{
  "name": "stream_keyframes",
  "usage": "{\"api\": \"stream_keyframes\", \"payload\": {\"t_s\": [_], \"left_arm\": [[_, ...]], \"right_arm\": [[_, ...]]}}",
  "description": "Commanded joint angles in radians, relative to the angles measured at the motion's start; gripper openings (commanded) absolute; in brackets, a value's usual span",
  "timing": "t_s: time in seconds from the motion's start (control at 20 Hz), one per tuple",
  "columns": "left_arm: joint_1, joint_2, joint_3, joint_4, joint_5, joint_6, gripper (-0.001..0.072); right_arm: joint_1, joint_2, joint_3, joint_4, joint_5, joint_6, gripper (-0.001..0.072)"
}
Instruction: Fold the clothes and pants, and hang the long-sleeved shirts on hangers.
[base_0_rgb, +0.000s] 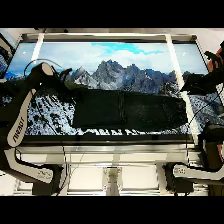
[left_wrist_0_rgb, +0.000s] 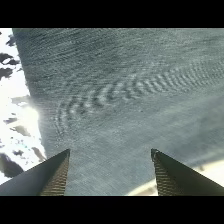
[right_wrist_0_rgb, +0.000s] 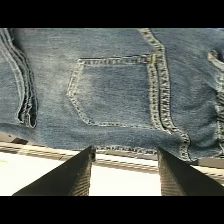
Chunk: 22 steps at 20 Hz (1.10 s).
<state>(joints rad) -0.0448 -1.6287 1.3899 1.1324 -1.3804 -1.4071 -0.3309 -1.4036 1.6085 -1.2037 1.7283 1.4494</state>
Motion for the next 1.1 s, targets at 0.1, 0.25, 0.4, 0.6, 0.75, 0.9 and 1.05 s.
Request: {"api": "stream_keyframes", "payload": {"t_s": [0.1,0.25,0.4,0.6,0.75,0.9,1.05], "left_arm": [[0.046,0.0,-0.087,0.089,0.093,-0.003,0.0595],[0.052,-0.003,-0.102,0.081,0.11,-0.006,0.0596],[0.047,-0.018,-0.114,0.03,0.124,-0.006,0.0596],[0.018,-0.054,-0.114,-0.044,0.127,0.002,0.0593],[-0.005,-0.06,-0.115,-0.045,0.132,0.002,0.0525],[-0.018,-0.063,-0.115,-0.045,0.131,0.002,0.0234],[0.004,-0.047,-0.112,-0.039,0.08,0.019,0.0022]], "right_arm": [[0.064,0.0,0.001,0.002,0.003,0.001,0.044],[0.096,0.0,0.001,0.002,-0.001,0.001,0.044],[0.103,0.0,0.001,0.002,-0.001,0.001,0.044],[0.103,0.0,0.001,-0.002,0.0,0.002,0.044],[0.103,0.0,0.001,-0.002,0.0,0.002,0.044],[0.103,0.0,0.001,-0.002,0.0,0.001,0.044],[0.103,0.0,0.001,-0.002,0.004,0.001,0.044]]}}
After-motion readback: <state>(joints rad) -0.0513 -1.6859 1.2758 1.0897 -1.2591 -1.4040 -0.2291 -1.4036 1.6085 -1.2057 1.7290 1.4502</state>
